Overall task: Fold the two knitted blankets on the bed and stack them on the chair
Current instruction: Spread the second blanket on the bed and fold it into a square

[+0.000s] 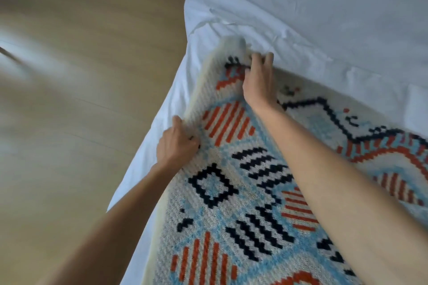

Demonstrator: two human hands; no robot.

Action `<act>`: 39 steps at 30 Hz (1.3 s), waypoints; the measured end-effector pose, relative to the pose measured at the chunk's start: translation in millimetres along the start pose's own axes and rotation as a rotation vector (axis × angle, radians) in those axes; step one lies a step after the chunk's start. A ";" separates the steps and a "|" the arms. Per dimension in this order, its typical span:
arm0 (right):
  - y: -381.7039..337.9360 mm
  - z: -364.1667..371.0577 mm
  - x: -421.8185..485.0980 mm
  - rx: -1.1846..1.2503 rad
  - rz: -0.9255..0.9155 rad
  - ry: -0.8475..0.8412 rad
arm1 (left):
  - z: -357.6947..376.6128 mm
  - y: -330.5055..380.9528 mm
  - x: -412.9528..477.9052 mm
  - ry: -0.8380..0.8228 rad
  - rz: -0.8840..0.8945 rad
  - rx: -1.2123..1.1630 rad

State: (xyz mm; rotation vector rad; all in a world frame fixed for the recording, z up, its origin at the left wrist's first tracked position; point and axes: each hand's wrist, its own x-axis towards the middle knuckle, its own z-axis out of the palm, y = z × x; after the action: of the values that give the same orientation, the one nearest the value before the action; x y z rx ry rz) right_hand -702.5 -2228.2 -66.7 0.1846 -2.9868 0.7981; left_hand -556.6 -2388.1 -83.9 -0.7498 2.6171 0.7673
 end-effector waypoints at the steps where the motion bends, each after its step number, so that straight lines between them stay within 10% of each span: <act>1: -2.4 -2.1 5.5 0.056 -0.022 -0.039 | -3.5 1.3 3.2 0.068 -0.009 0.000; 5: 0.7 -5.2 -16.0 0.115 0.029 -0.368 | 1.7 3.5 0.7 0.101 0.028 0.097; 11: 20.2 -13.4 -109.4 -0.048 -0.094 -0.357 | 25.6 -11.2 -44.8 0.252 0.388 0.395; 20: 29.3 -68.5 -289.4 -0.139 -0.097 -0.333 | 69.4 -43.9 -175.5 -0.141 0.452 0.339; 28: 66.3 -116.6 -431.5 -0.335 0.039 -0.715 | 89.2 -59.4 -288.7 -0.436 0.596 0.397; 34: 77.3 -108.9 -436.3 -0.499 -0.155 -0.493 | 101.3 -69.8 -330.6 -0.483 0.638 0.727; 39: 68.5 -101.4 -407.3 -0.296 -0.118 -0.227 | 82.6 -53.8 -296.5 -0.248 0.277 0.238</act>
State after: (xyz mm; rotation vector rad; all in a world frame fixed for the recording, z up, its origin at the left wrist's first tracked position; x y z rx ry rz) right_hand -306.0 -2076.5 -42.7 0.4613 -3.2175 0.3369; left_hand -273.0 -2262.4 -46.4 -0.2134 2.5481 0.5618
